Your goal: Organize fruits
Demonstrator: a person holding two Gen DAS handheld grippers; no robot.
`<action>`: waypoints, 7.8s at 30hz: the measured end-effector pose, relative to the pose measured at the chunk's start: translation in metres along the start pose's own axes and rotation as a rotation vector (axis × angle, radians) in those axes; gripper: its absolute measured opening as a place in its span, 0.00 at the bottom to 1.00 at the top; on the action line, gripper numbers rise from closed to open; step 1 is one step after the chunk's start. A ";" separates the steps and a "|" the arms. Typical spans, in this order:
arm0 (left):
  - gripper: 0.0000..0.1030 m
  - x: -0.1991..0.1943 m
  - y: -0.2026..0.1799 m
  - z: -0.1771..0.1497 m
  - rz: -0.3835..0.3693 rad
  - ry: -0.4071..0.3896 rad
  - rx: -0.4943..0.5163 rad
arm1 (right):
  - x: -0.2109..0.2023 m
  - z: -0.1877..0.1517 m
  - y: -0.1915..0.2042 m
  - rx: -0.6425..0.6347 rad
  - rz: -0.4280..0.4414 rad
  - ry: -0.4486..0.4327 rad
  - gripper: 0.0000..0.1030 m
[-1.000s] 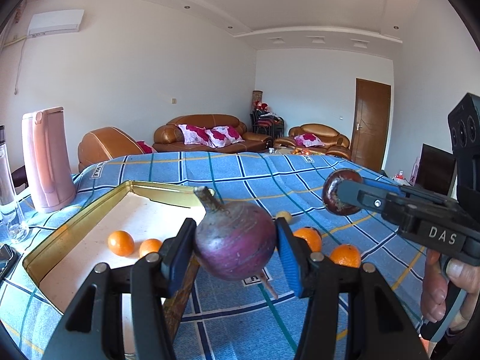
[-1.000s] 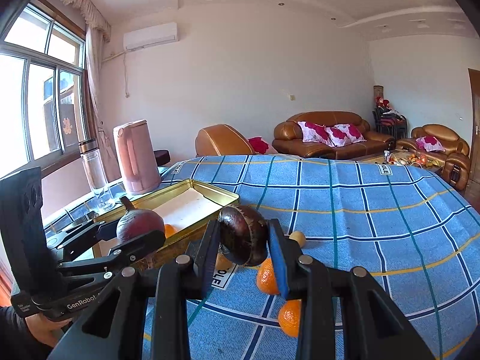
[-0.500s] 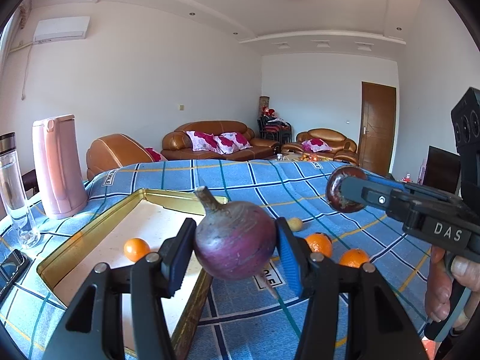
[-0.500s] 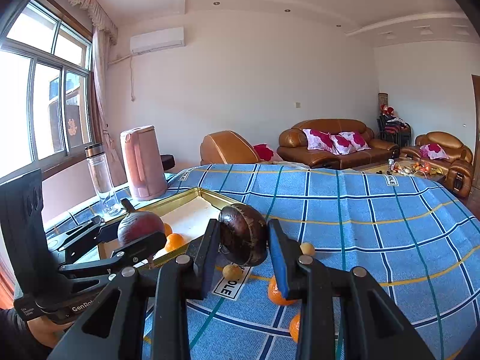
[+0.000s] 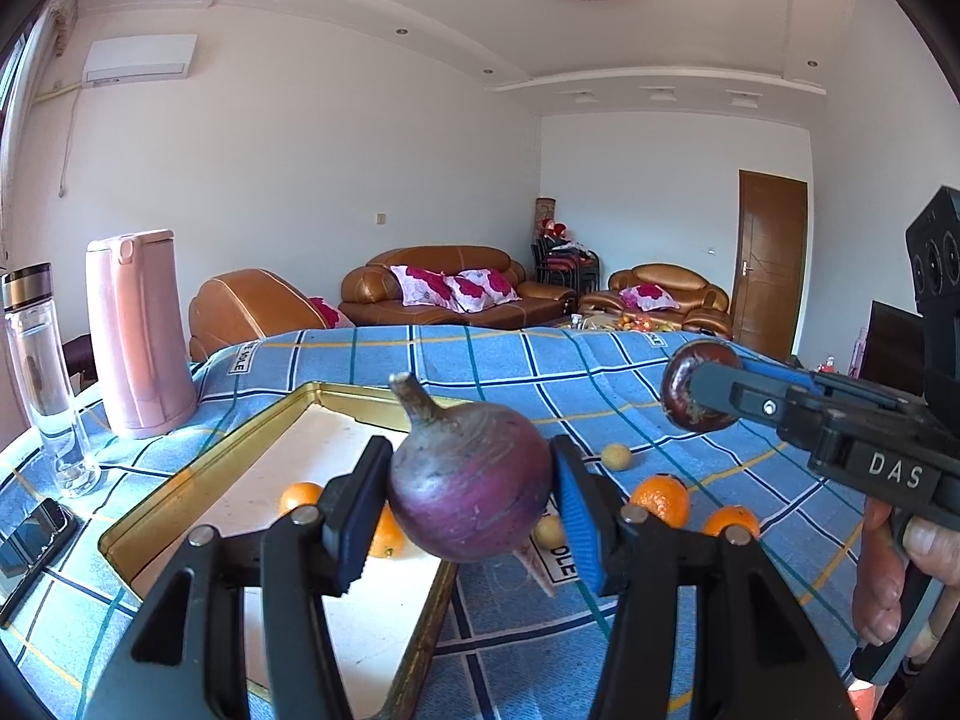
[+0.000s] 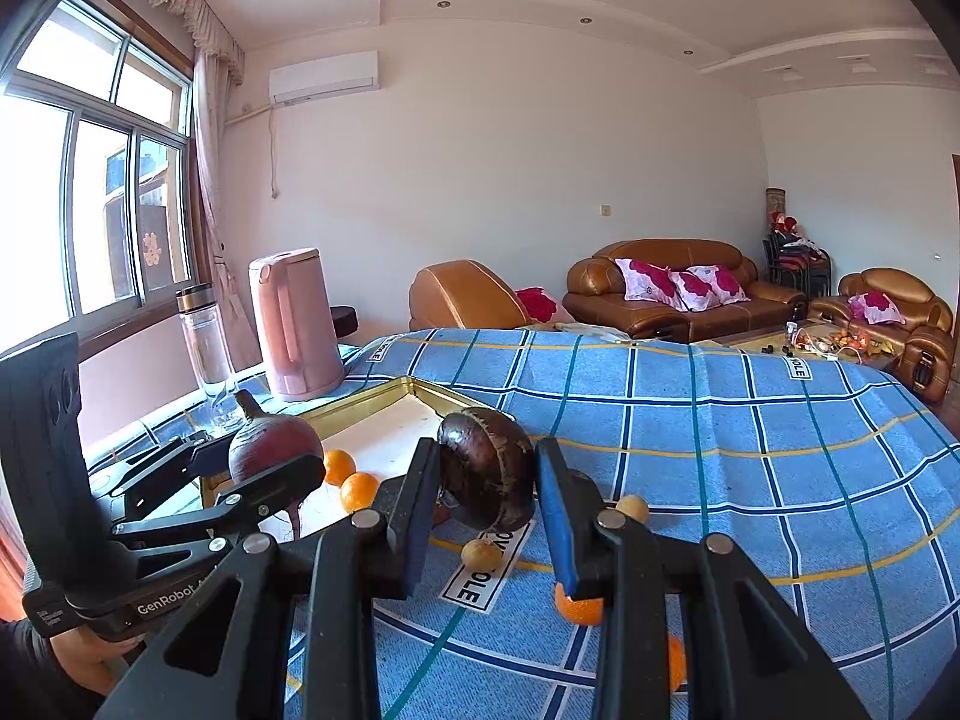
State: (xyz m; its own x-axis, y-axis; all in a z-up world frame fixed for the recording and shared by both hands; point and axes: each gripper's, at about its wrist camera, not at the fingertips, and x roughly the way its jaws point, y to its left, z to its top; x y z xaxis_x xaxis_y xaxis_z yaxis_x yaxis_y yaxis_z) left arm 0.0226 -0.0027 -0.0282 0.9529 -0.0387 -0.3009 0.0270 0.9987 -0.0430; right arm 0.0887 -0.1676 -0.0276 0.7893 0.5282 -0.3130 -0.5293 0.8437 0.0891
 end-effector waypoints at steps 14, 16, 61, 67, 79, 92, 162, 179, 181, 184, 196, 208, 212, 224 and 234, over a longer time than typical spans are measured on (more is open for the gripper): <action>0.53 0.006 0.036 0.002 0.072 0.026 -0.054 | 0.024 0.015 0.021 -0.031 0.044 0.021 0.33; 0.53 0.007 0.039 0.001 0.077 0.032 -0.057 | 0.029 0.016 0.024 -0.034 0.050 0.027 0.33; 0.53 0.035 0.112 -0.018 0.225 0.186 -0.141 | 0.130 -0.009 0.113 -0.146 0.170 0.215 0.33; 0.53 0.039 0.116 -0.019 0.238 0.208 -0.141 | 0.137 -0.014 0.116 -0.151 0.172 0.243 0.33; 0.53 0.046 0.120 -0.021 0.240 0.249 -0.143 | 0.145 -0.022 0.121 -0.158 0.177 0.276 0.33; 0.53 0.056 0.126 -0.023 0.239 0.293 -0.163 | 0.153 -0.027 0.123 -0.162 0.171 0.308 0.33; 0.91 0.032 0.086 -0.019 0.264 0.165 -0.100 | 0.102 -0.023 0.081 -0.100 0.014 0.166 0.58; 0.96 0.040 -0.012 -0.015 0.104 0.166 0.071 | 0.016 -0.050 -0.048 -0.012 -0.207 0.276 0.58; 0.96 0.042 -0.018 -0.015 0.091 0.174 0.082 | 0.018 -0.053 -0.050 -0.010 -0.208 0.290 0.58; 0.96 0.045 -0.022 -0.015 0.083 0.179 0.089 | 0.024 -0.059 -0.053 0.010 -0.189 0.324 0.52; 0.96 0.053 -0.040 -0.018 0.043 0.208 0.120 | 0.031 -0.067 -0.060 0.009 -0.189 0.389 0.45; 0.95 0.063 -0.049 -0.021 0.000 0.248 0.132 | 0.032 -0.069 -0.067 0.063 -0.143 0.390 0.45; 0.94 0.066 -0.050 -0.021 -0.010 0.257 0.135 | 0.030 -0.070 -0.065 0.054 -0.148 0.378 0.44; 0.69 0.088 -0.061 -0.024 -0.063 0.341 0.149 | 0.025 -0.046 -0.076 0.077 -0.229 0.285 0.44; 0.46 0.118 -0.067 -0.030 -0.113 0.464 0.145 | 0.034 -0.042 -0.088 0.092 -0.284 0.261 0.44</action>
State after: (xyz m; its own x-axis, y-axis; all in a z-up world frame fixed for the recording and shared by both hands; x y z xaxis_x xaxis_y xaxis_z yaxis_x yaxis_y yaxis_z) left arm 0.1238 -0.0754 -0.0895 0.7078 -0.1247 -0.6954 0.1958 0.9804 0.0235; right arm 0.1488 -0.2275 -0.0853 0.7881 0.2408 -0.5666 -0.2622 0.9640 0.0451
